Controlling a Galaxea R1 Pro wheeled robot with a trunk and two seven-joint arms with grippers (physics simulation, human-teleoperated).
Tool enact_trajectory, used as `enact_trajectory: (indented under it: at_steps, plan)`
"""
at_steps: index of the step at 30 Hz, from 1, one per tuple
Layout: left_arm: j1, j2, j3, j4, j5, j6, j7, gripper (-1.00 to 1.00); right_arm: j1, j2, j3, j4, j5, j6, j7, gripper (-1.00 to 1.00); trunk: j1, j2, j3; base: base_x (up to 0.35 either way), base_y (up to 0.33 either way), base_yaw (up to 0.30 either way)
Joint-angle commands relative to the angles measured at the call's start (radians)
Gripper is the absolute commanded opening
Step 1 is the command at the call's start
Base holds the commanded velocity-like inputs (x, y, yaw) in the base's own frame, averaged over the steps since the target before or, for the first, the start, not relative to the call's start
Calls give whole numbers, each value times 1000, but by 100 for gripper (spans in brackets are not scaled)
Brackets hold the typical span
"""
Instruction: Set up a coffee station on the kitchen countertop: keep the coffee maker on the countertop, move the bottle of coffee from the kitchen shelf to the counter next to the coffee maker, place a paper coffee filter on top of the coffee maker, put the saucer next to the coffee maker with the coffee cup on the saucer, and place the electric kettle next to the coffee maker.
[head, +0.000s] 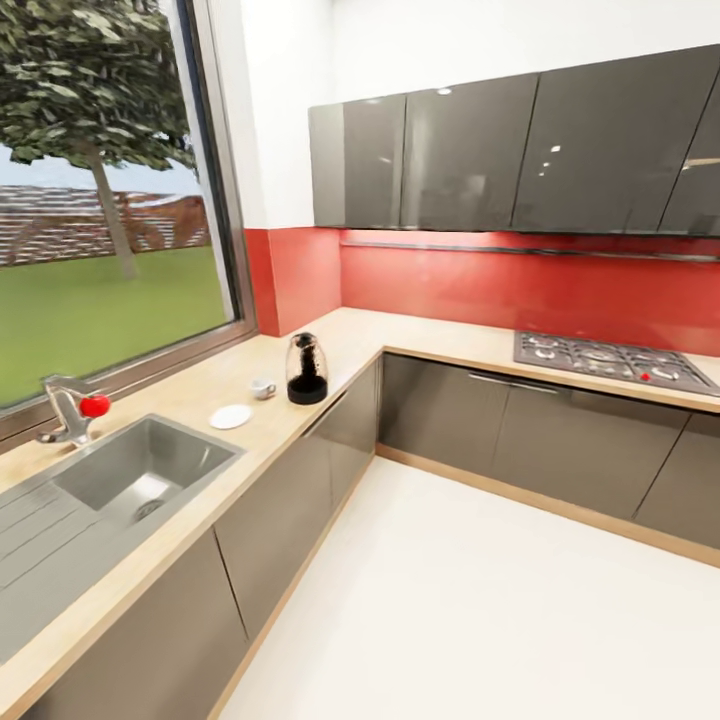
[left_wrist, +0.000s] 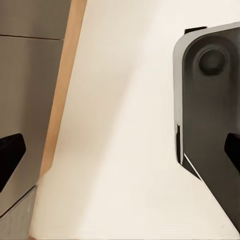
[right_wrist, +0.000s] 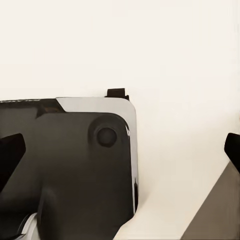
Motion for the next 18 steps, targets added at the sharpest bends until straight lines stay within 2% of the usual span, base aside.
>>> enact_trajectory:
  at_steps: [1,9,15,18]
  plan:
    - [-1,0,-8,1,4,-3,3,100,-1,0,-8,-2,8,5,6,100,1,-2,-2,242,-230,0]
    - [-1,0,-7,2,5,-11,3,100,-1,-1,-7,-2,8,4,6,100,1,-2,-2,234,-201,0]
    - [-3,0,-12,-15,0,-20,-3,100,-1,-4,-6,-6,9,2,6,100,1,-2,-2,66,-46,0]
    - [-10,-1,-15,-59,-3,-40,-6,100,-1,-4,-5,-43,9,2,6,100,1,-2,-2,10,-7,0]
